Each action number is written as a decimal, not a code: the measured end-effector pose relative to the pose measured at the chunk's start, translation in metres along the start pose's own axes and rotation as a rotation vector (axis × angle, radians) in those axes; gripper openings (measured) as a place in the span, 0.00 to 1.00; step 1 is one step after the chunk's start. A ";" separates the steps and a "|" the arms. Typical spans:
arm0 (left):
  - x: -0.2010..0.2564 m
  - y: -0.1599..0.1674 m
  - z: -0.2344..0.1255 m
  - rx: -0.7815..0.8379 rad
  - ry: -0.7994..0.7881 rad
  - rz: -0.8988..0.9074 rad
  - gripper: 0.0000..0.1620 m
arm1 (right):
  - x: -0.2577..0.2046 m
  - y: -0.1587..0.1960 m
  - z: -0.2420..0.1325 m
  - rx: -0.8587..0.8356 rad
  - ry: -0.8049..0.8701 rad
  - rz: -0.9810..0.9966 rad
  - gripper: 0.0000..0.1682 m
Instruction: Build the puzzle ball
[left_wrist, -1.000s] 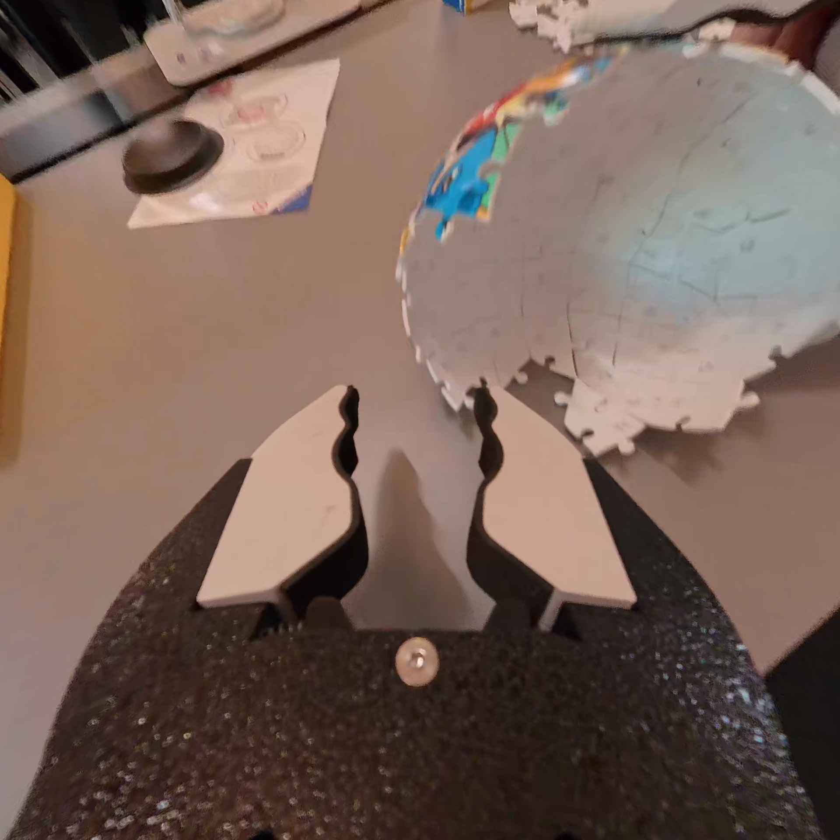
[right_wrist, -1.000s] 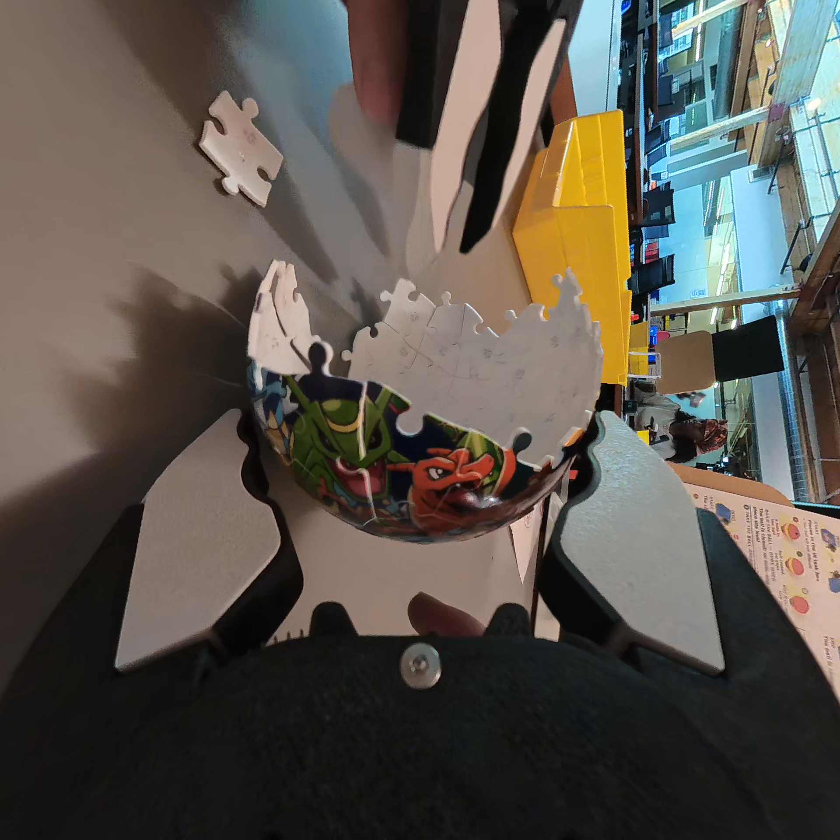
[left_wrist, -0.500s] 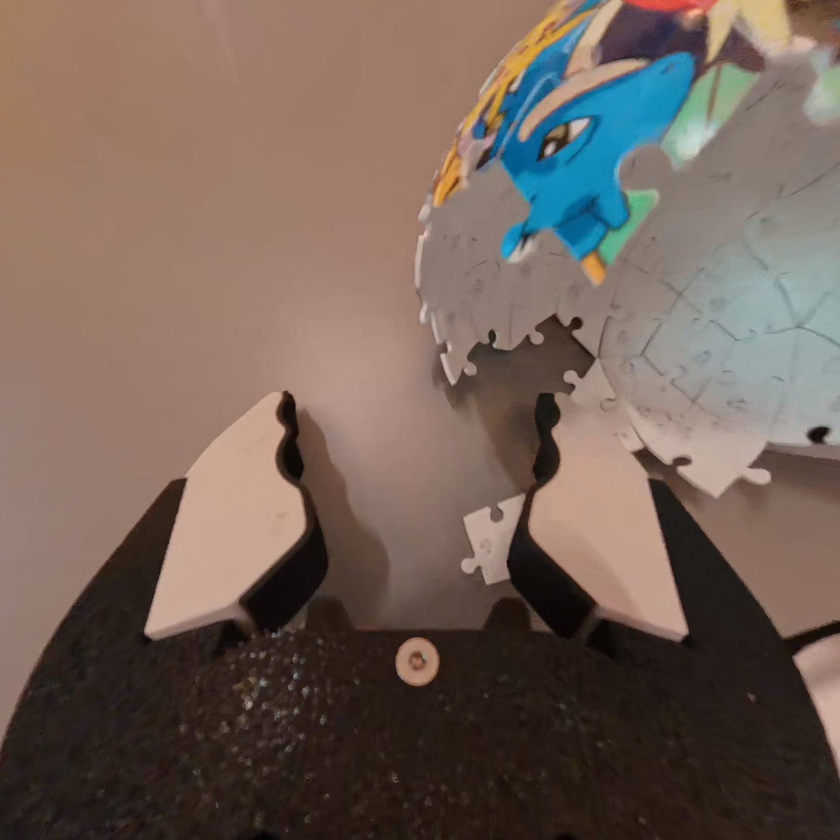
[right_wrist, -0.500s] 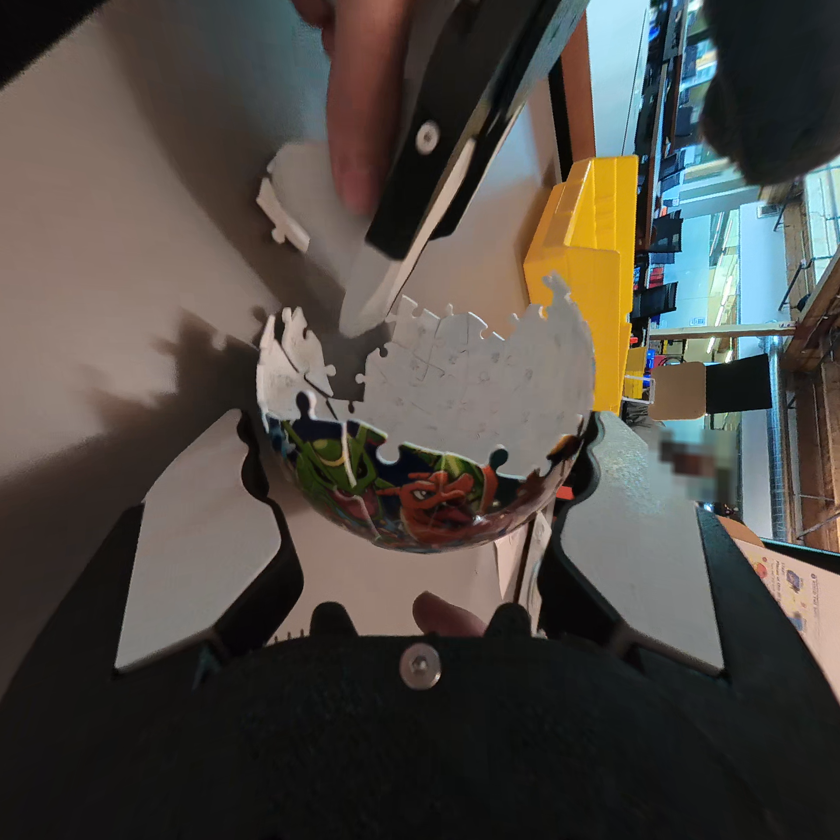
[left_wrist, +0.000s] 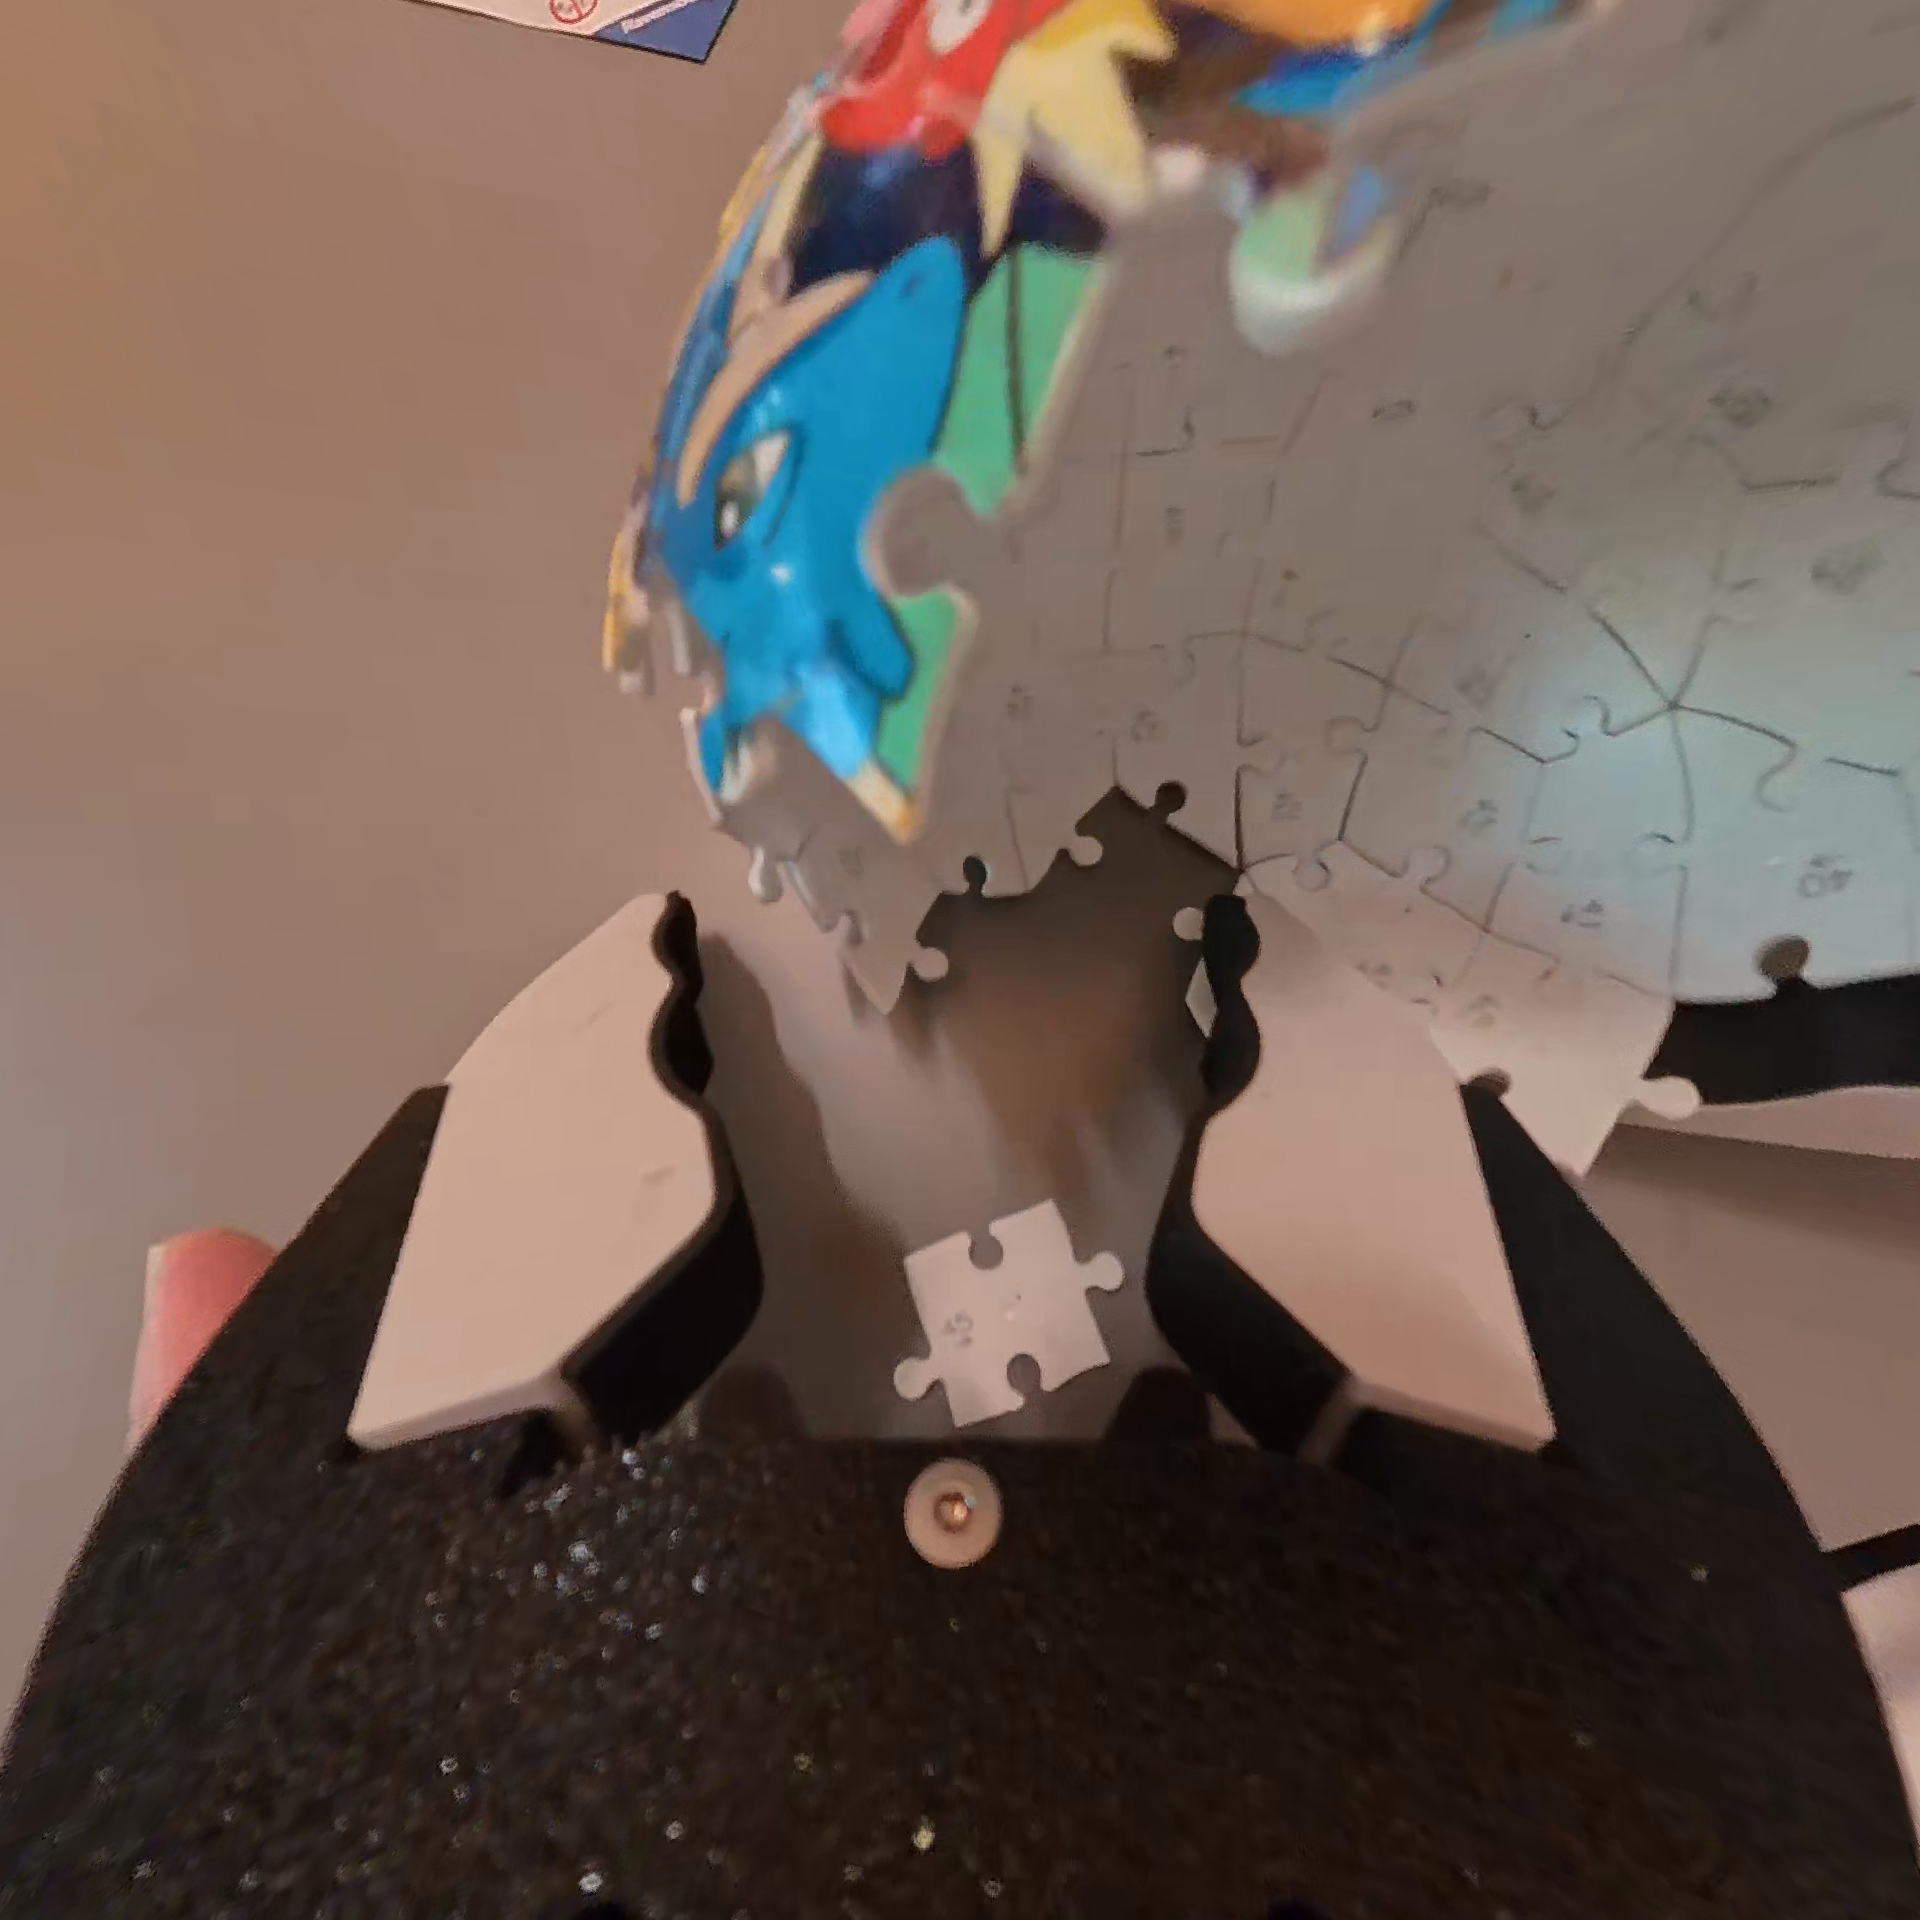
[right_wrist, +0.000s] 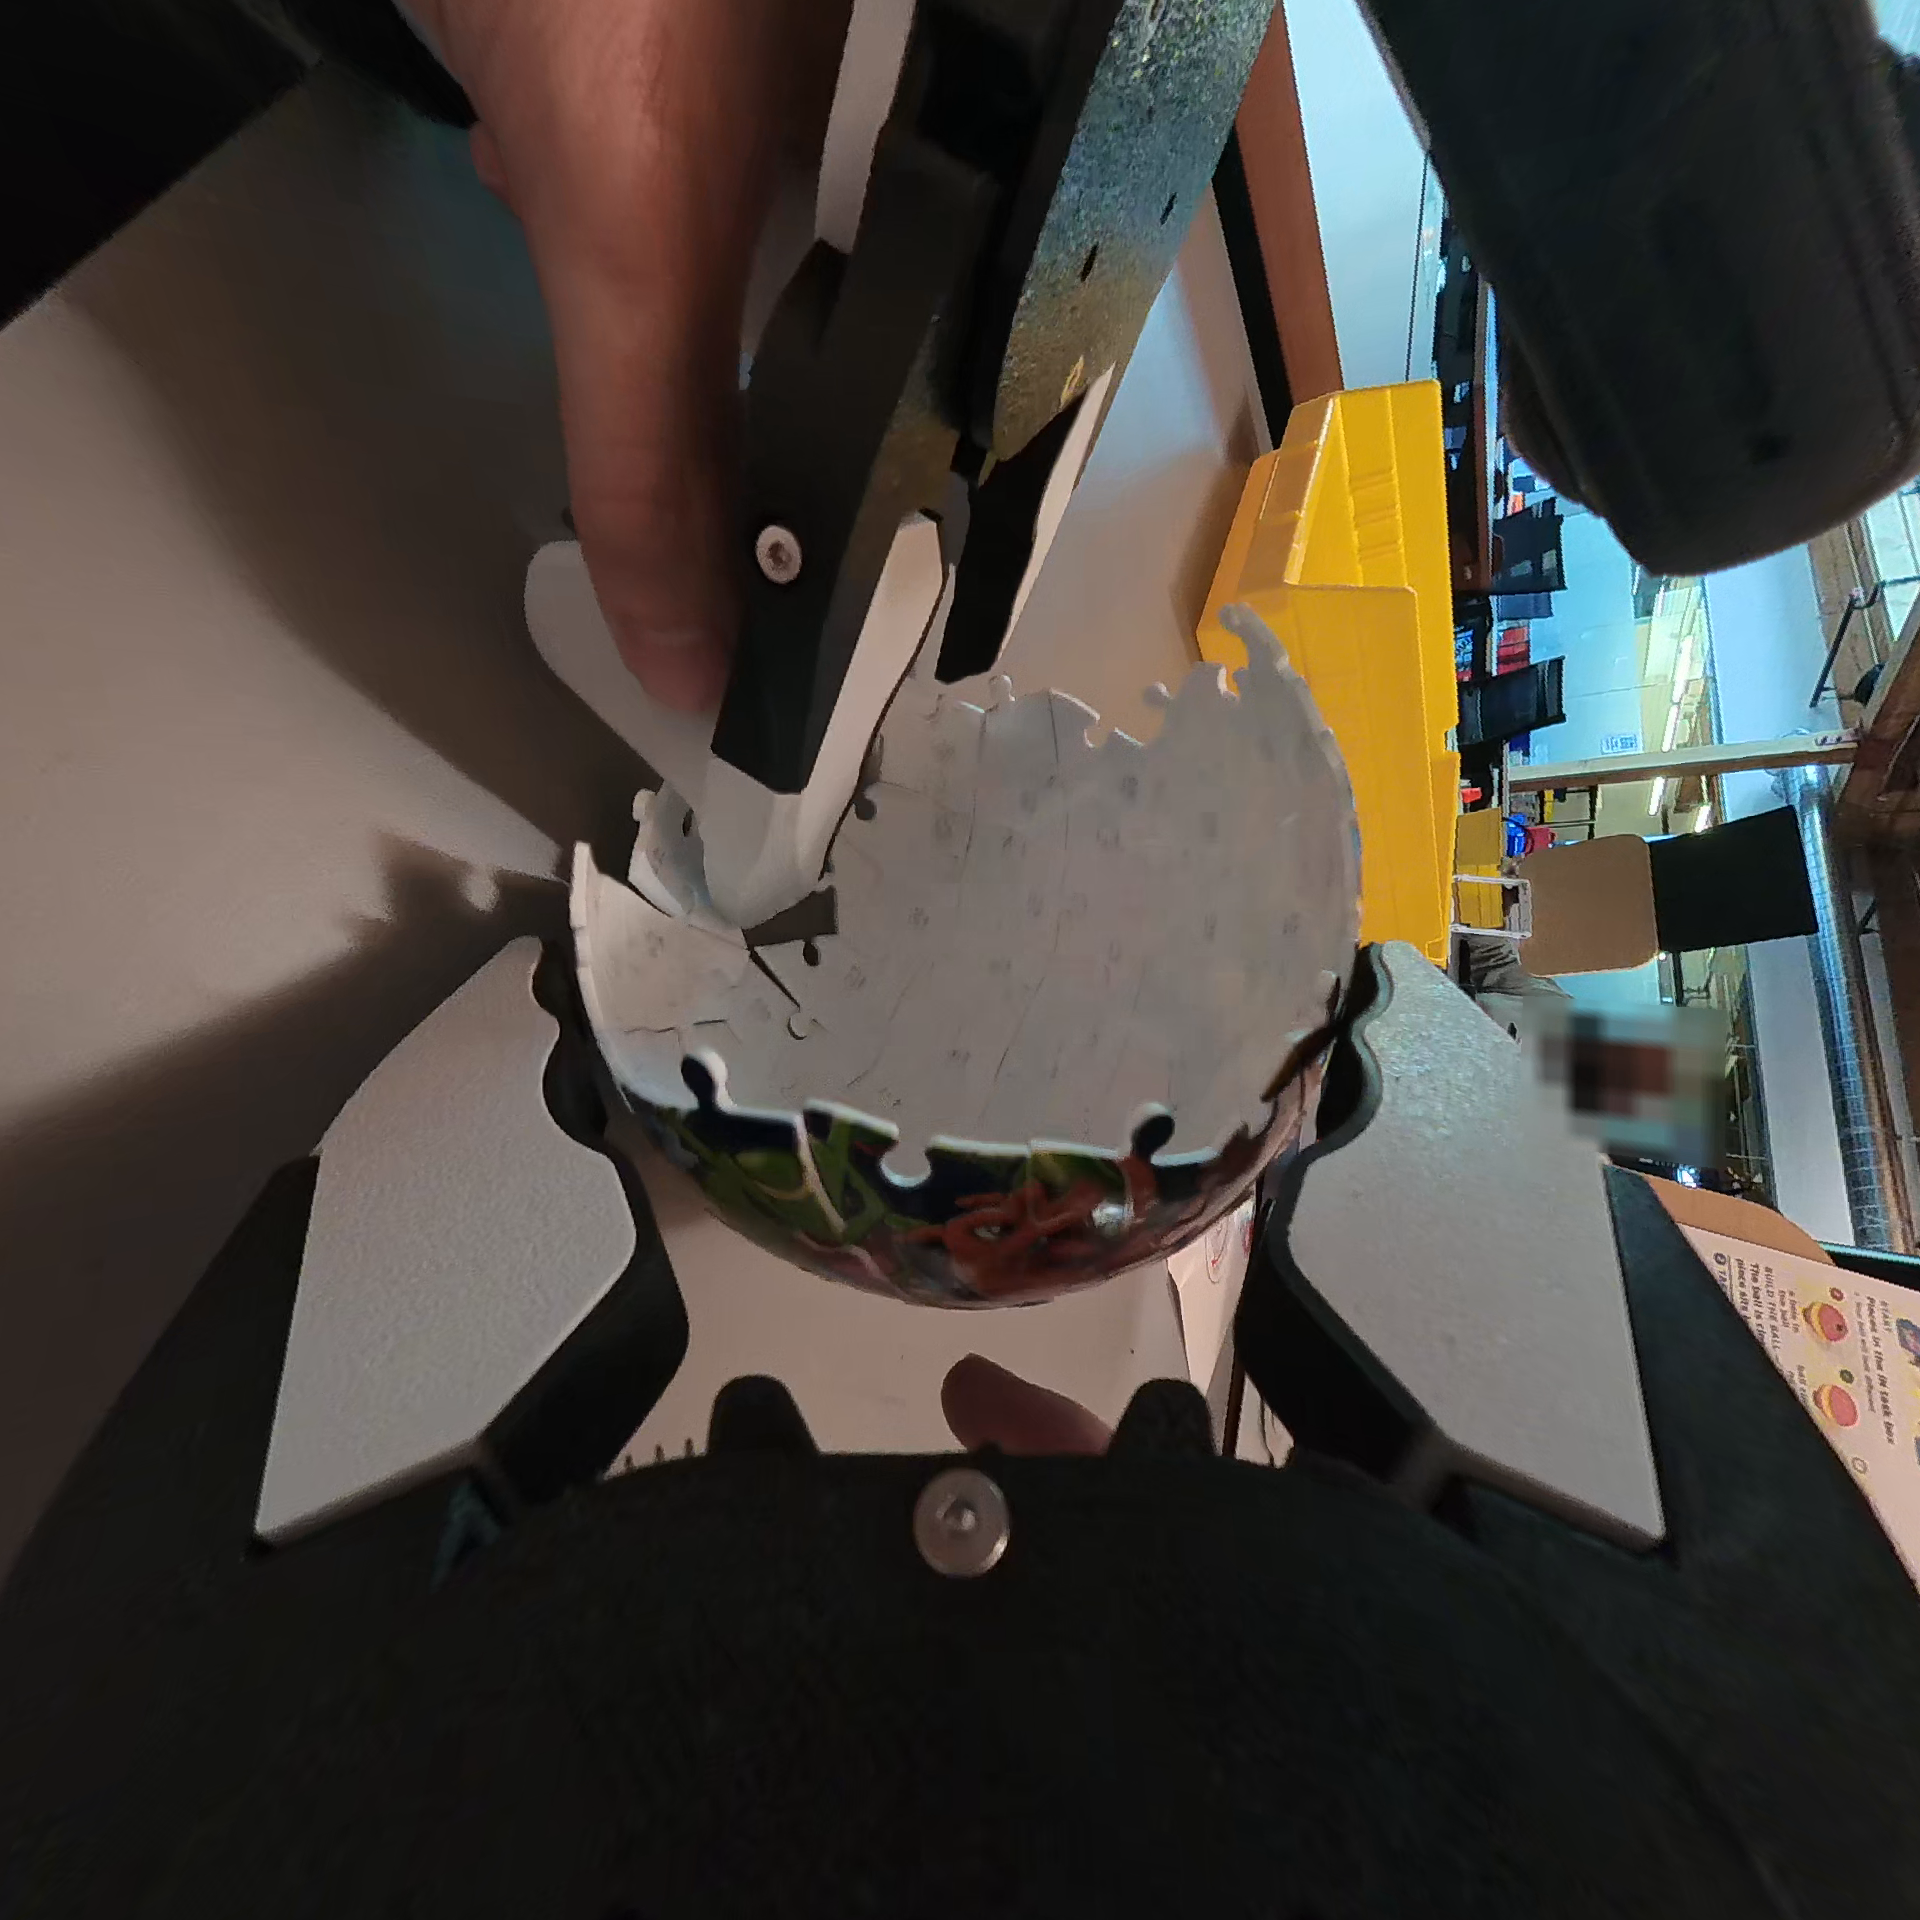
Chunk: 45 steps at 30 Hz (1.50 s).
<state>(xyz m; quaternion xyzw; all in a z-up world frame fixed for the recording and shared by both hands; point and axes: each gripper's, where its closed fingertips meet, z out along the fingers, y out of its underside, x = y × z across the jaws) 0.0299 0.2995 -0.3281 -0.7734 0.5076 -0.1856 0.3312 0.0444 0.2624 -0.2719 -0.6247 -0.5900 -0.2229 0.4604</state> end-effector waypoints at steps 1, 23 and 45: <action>0.001 0.000 0.001 0.000 -0.001 -0.002 0.58 | 0.000 0.000 0.000 -0.001 -0.001 -0.001 0.80; -0.027 -0.032 -0.018 0.196 0.070 0.044 0.12 | 0.002 0.005 0.000 -0.005 0.008 0.014 0.80; -0.024 -0.042 -0.009 0.301 0.102 0.338 0.06 | 0.000 0.034 -0.021 0.054 -0.110 0.300 0.76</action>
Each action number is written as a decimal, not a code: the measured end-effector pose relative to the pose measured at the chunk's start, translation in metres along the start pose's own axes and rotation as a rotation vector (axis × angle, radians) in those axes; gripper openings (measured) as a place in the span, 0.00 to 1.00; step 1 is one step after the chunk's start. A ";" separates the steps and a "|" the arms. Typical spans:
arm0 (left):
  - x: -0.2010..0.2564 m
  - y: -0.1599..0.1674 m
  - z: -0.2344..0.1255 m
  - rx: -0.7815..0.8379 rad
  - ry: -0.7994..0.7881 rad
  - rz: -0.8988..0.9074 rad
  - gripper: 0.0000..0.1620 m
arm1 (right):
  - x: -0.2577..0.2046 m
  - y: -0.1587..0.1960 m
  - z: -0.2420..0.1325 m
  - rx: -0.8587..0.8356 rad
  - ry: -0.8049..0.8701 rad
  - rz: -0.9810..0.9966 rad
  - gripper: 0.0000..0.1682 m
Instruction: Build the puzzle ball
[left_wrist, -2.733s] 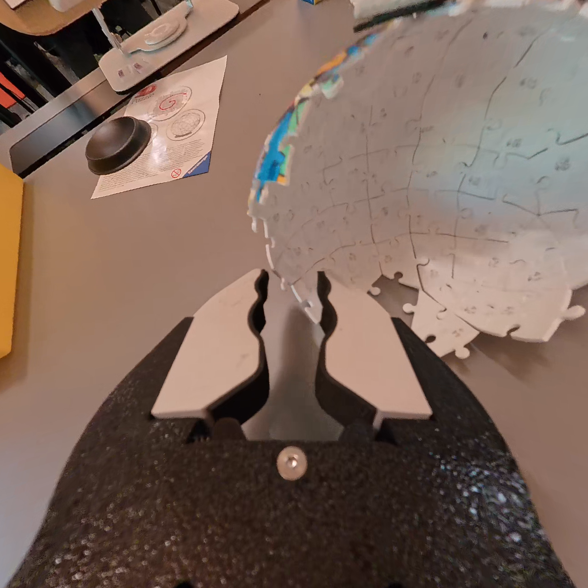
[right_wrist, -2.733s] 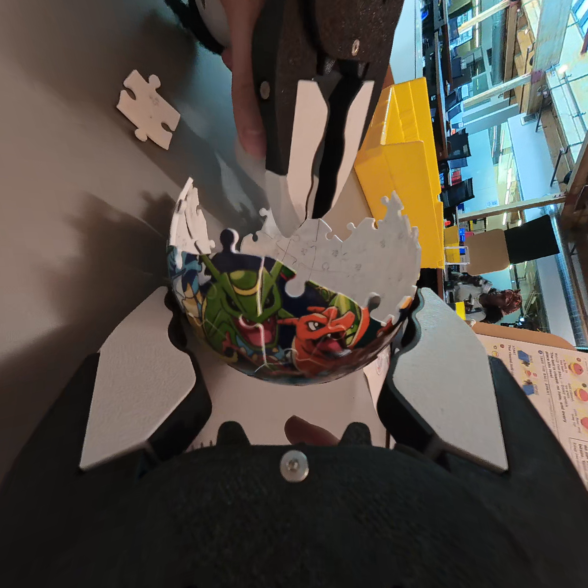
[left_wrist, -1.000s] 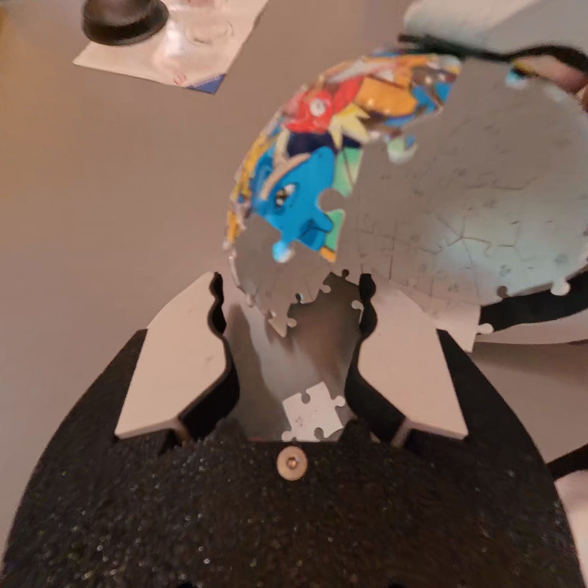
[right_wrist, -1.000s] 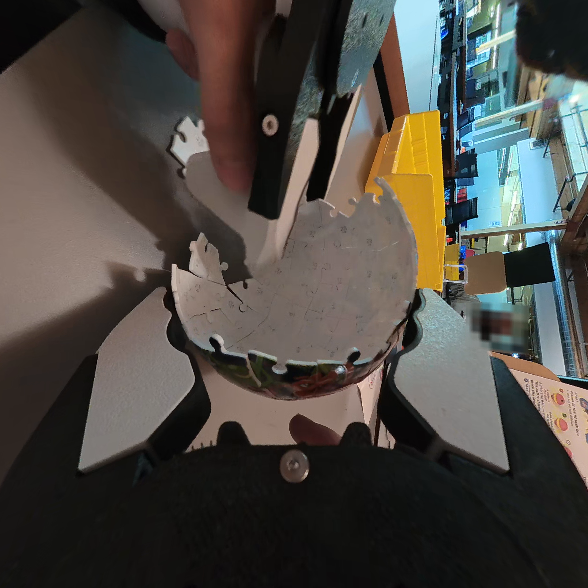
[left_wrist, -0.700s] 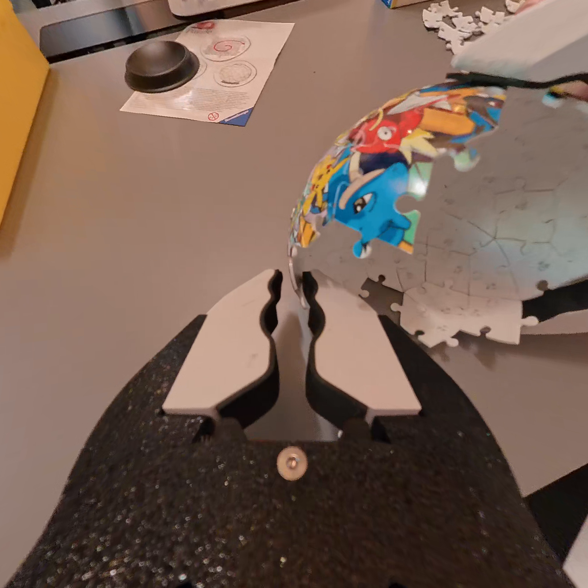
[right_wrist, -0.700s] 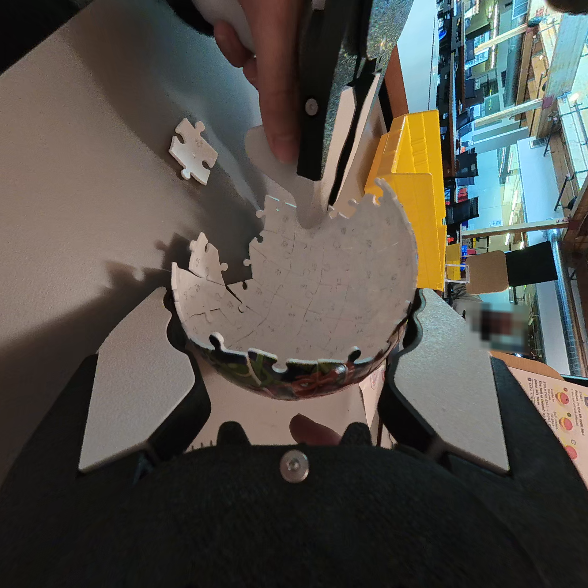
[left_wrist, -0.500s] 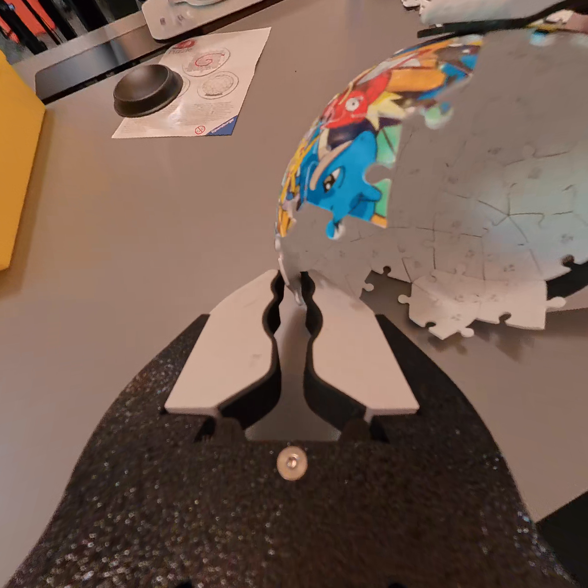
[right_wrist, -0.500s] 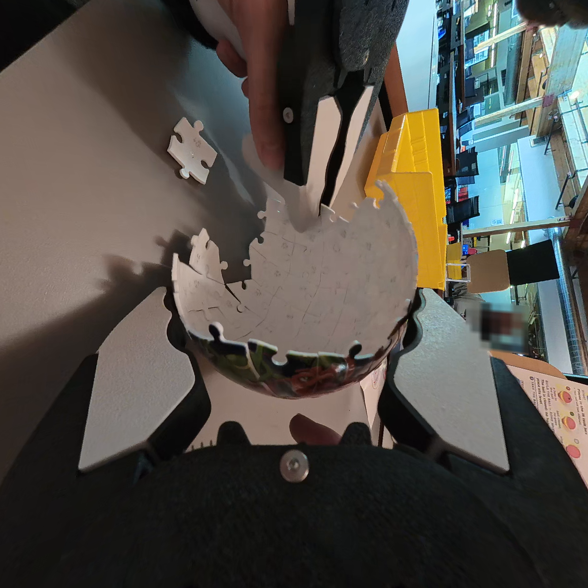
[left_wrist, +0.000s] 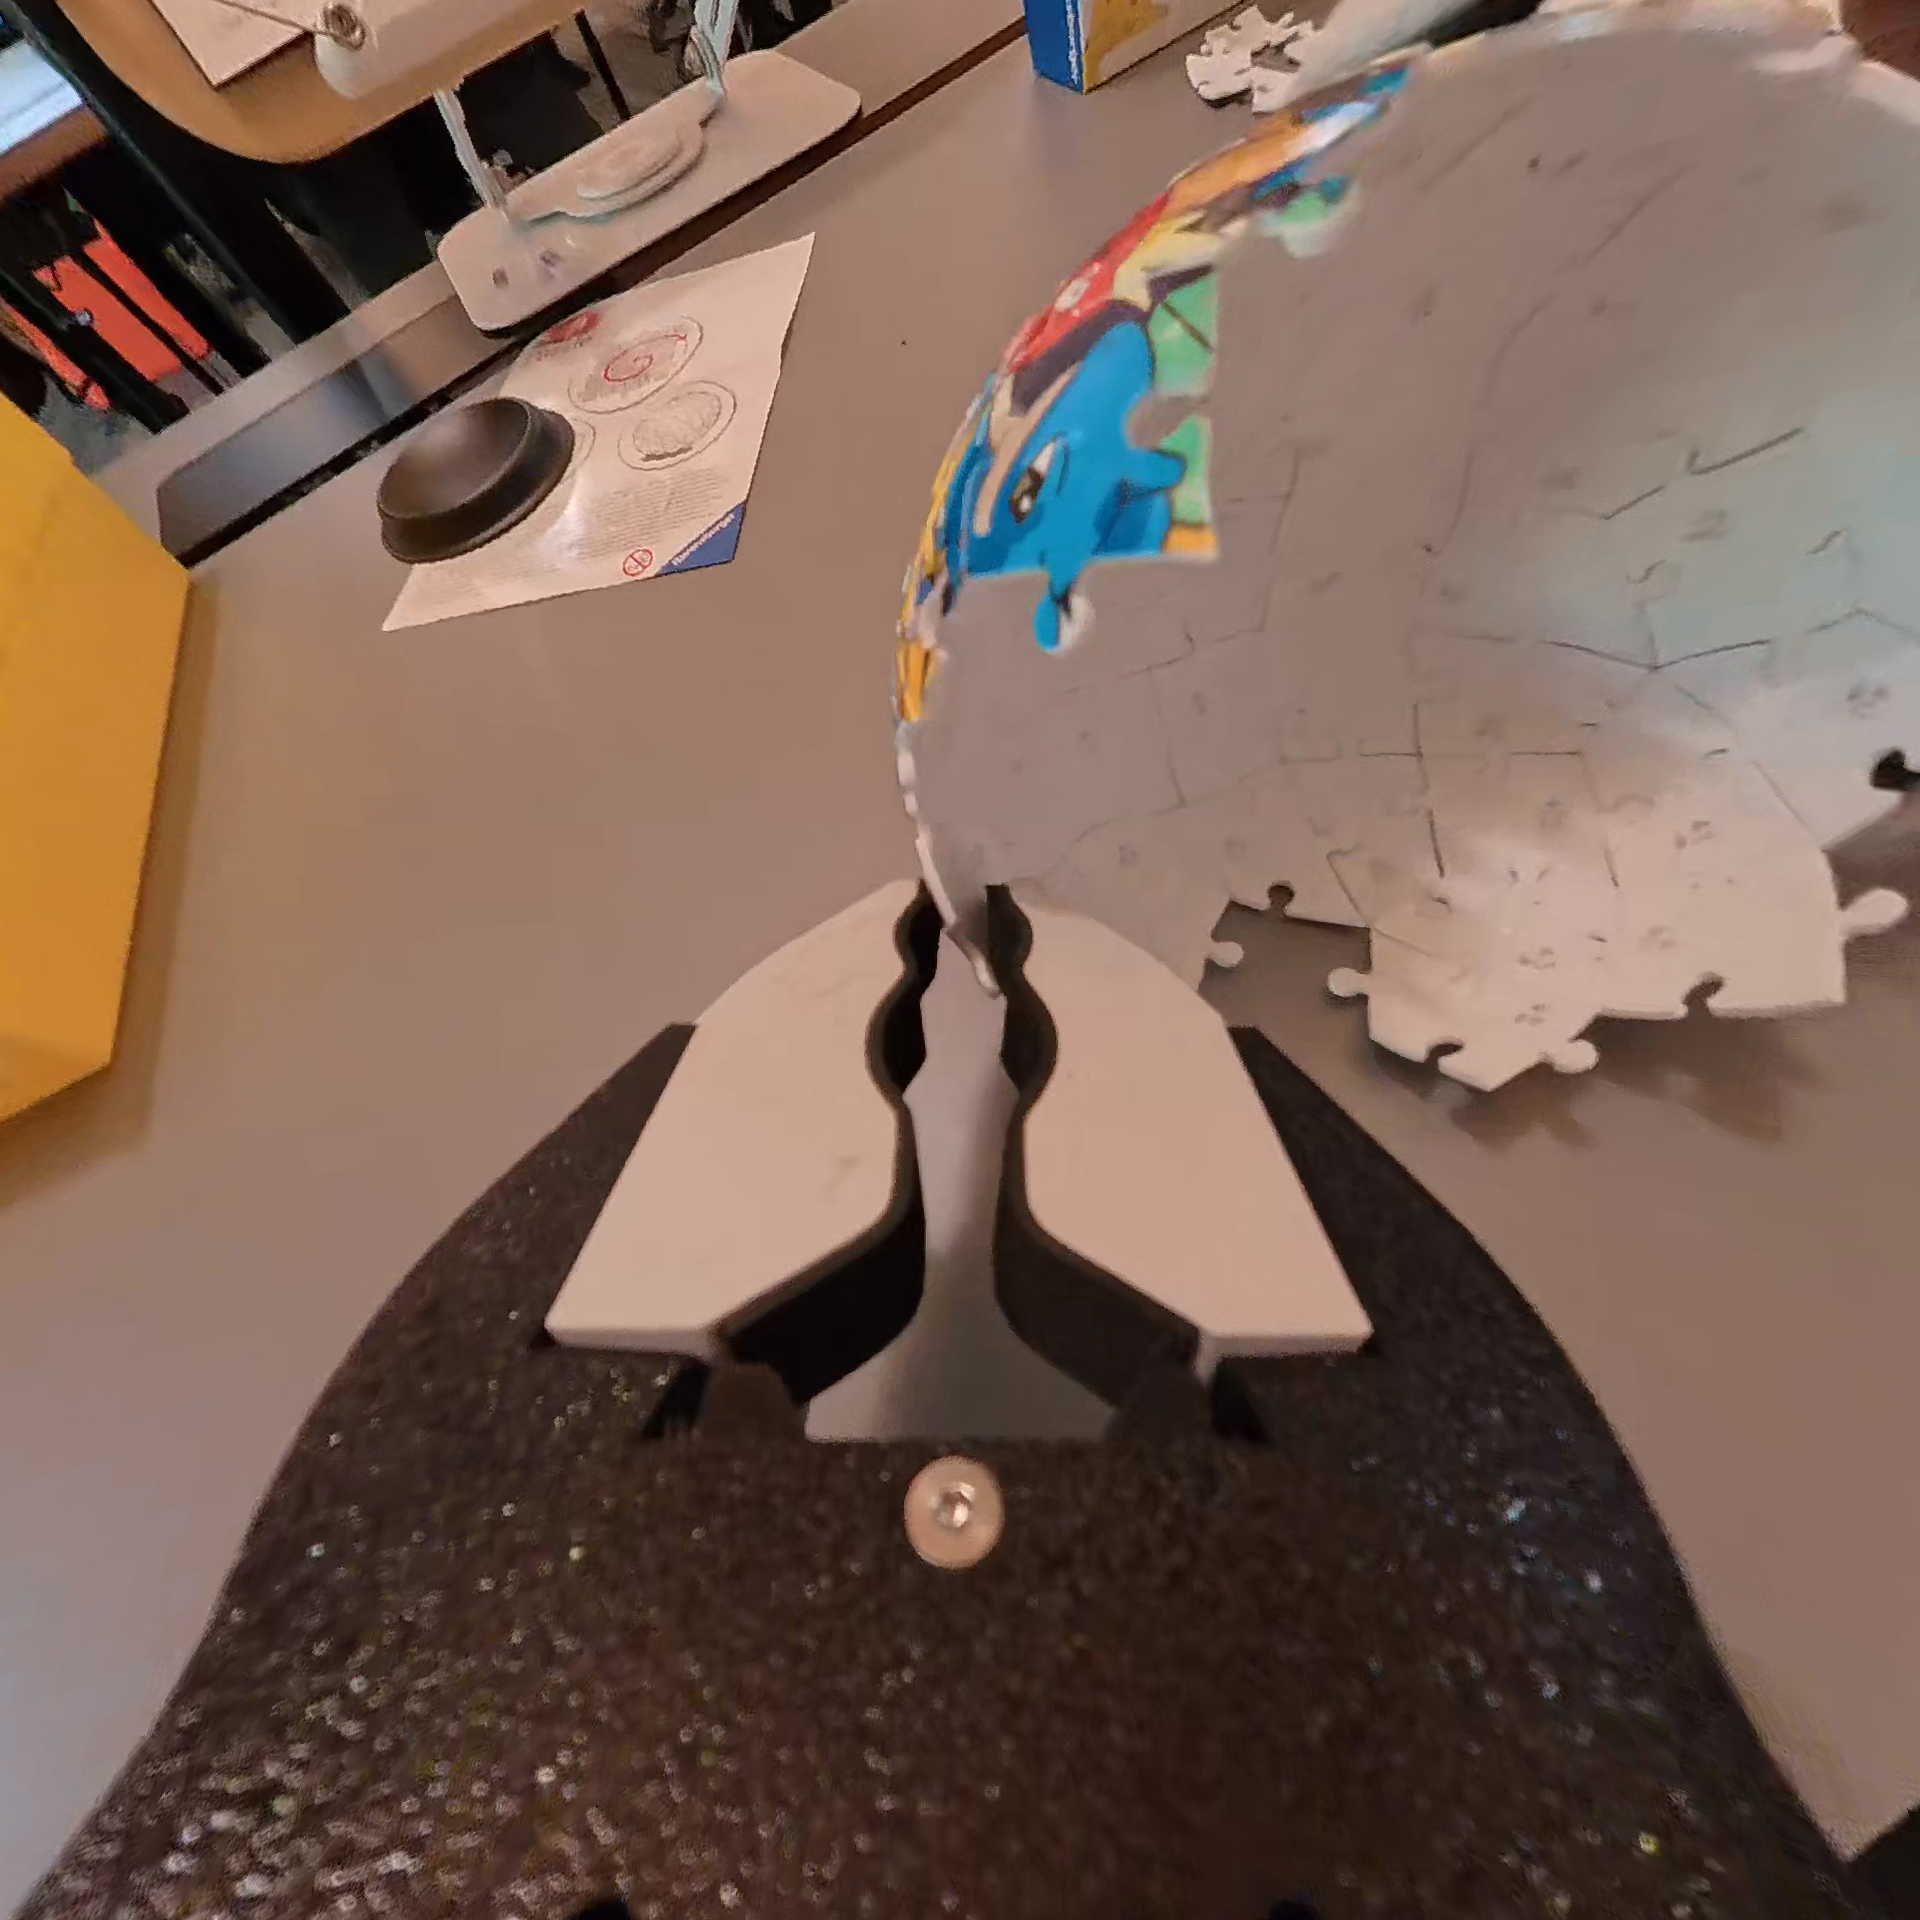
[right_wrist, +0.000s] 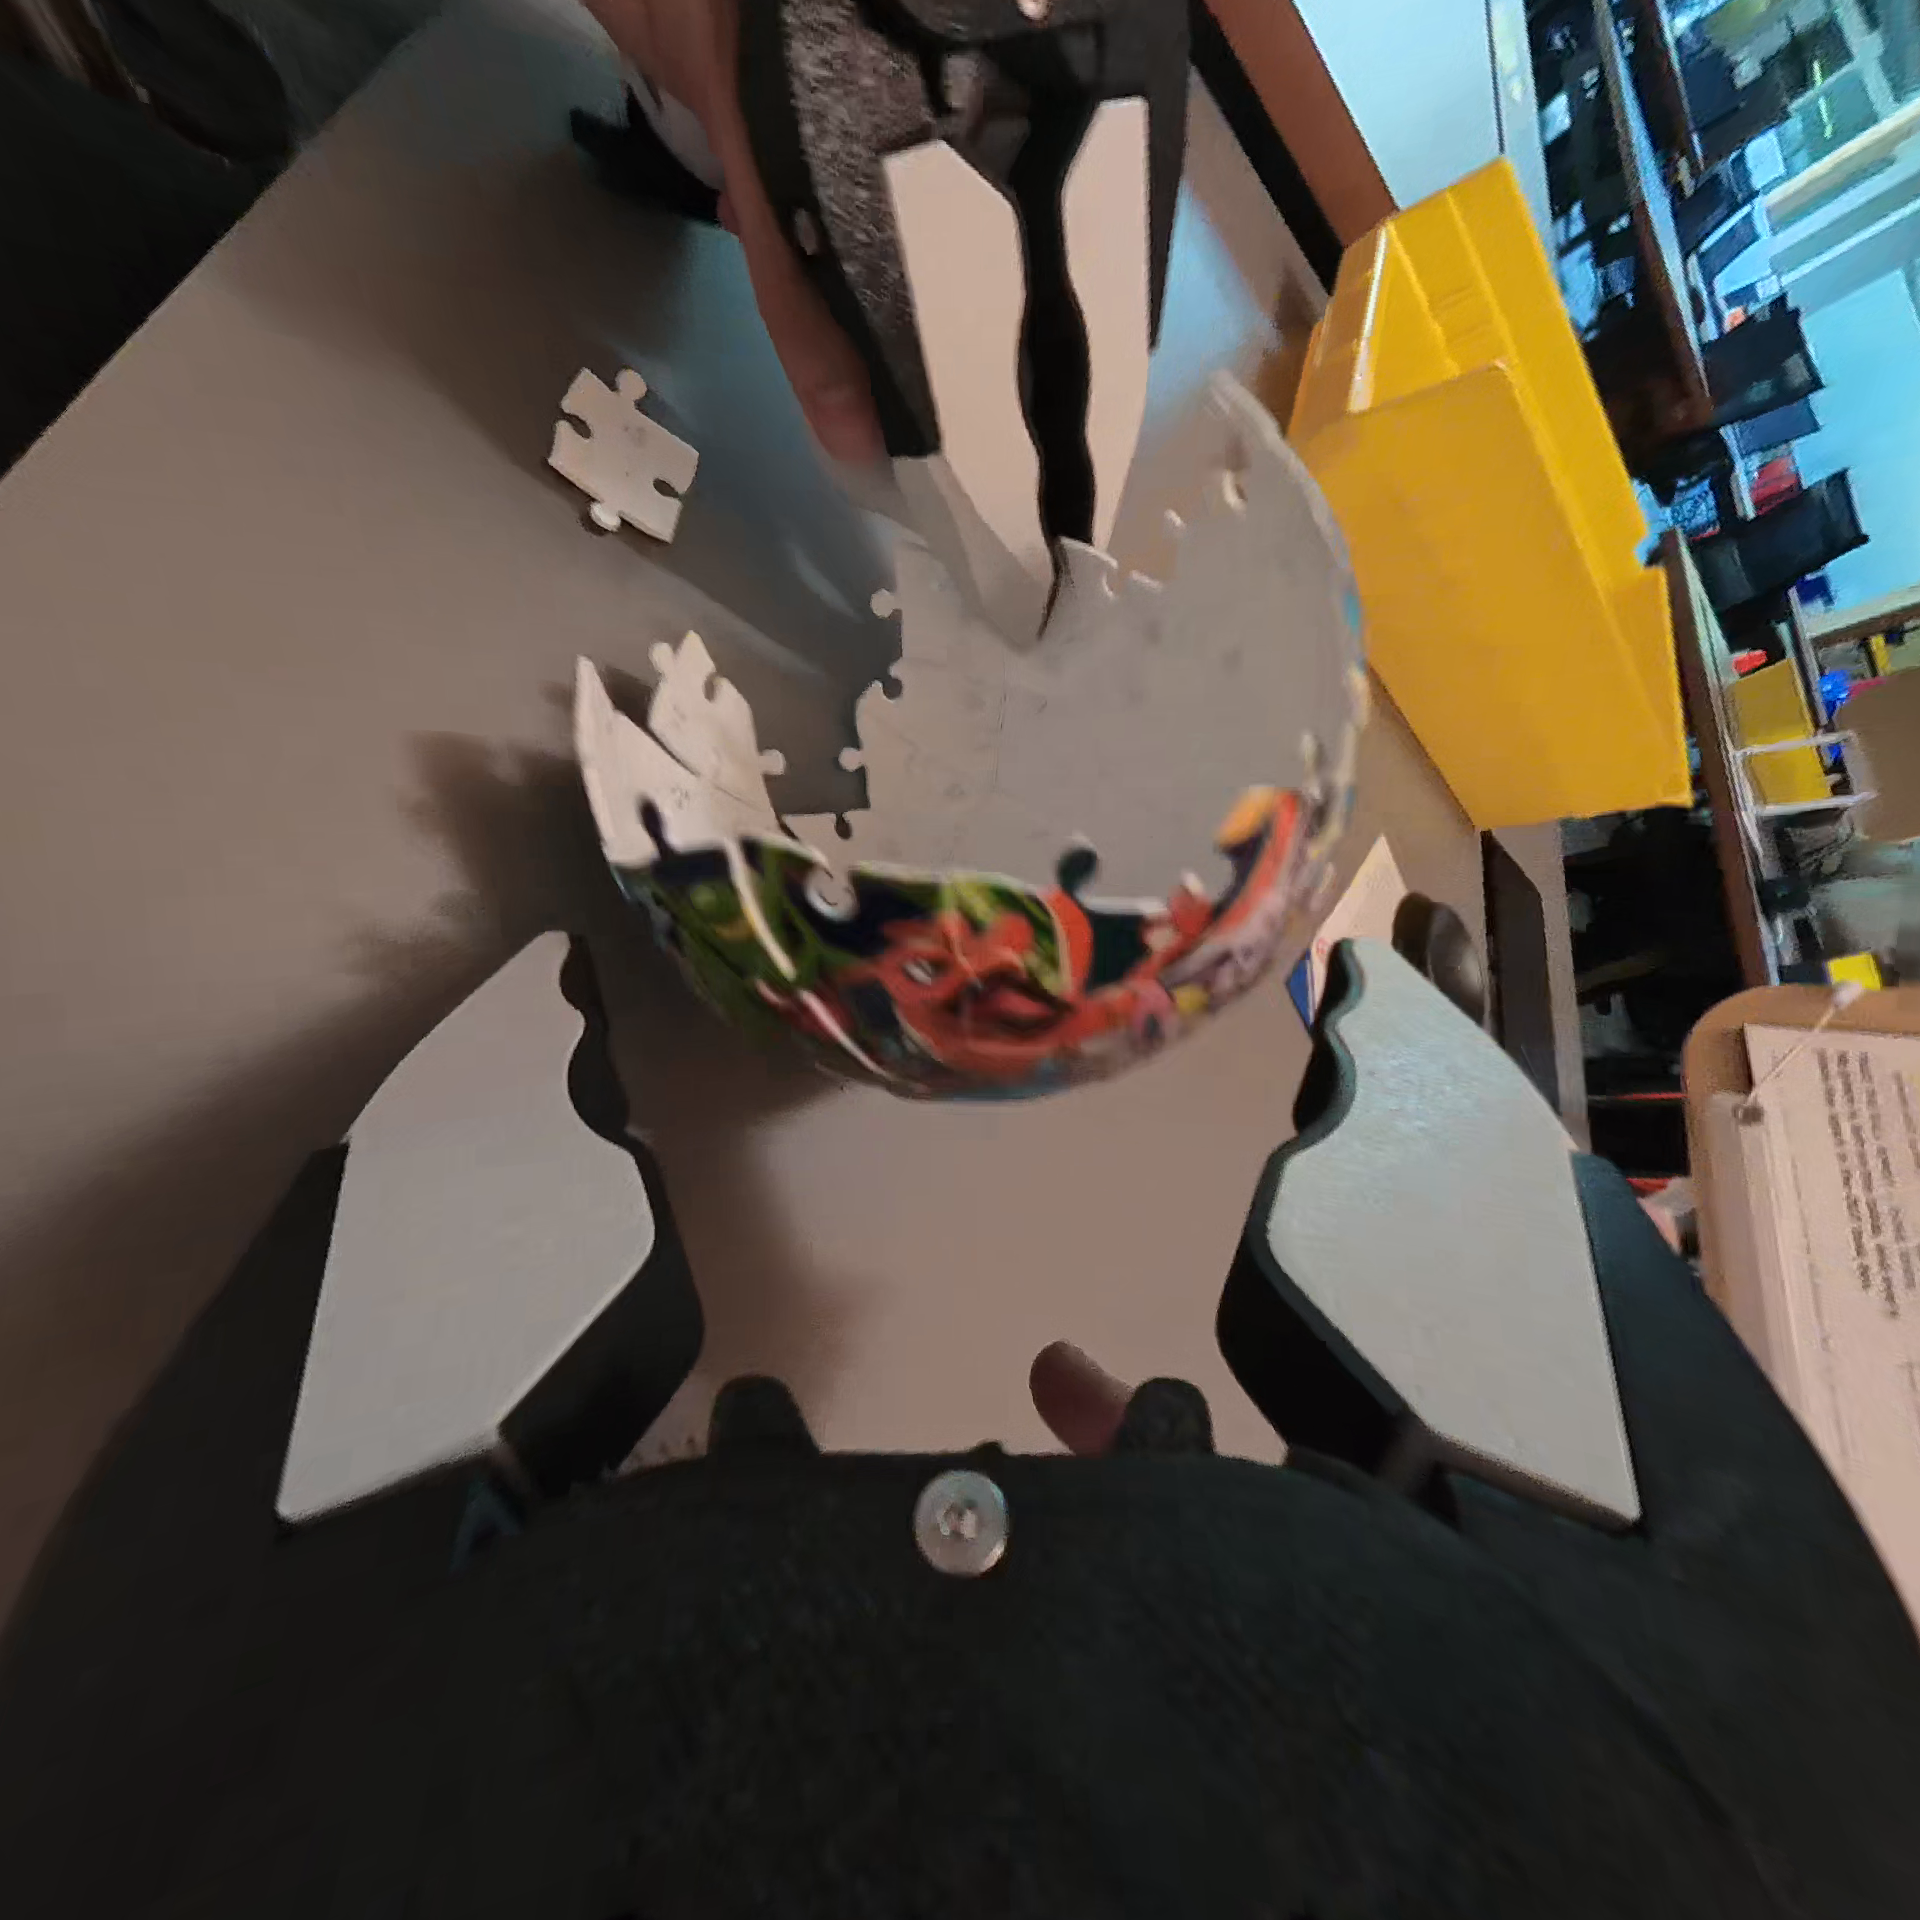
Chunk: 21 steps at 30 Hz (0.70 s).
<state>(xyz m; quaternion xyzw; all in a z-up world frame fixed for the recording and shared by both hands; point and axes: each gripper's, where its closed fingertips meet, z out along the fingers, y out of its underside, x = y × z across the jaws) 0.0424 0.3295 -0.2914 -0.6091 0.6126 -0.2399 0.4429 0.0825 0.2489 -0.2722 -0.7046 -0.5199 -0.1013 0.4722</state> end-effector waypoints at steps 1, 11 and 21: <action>0.000 -0.002 0.000 0.012 0.006 0.019 0.06 | 0.005 0.004 -0.002 0.010 0.013 0.015 0.75; 0.001 -0.012 0.006 0.101 0.039 0.194 0.07 | 0.000 0.009 0.022 -0.021 -0.046 -0.056 0.82; 0.006 -0.022 0.008 0.182 0.061 0.289 0.07 | 0.001 -0.001 0.019 -0.006 -0.007 -0.091 0.84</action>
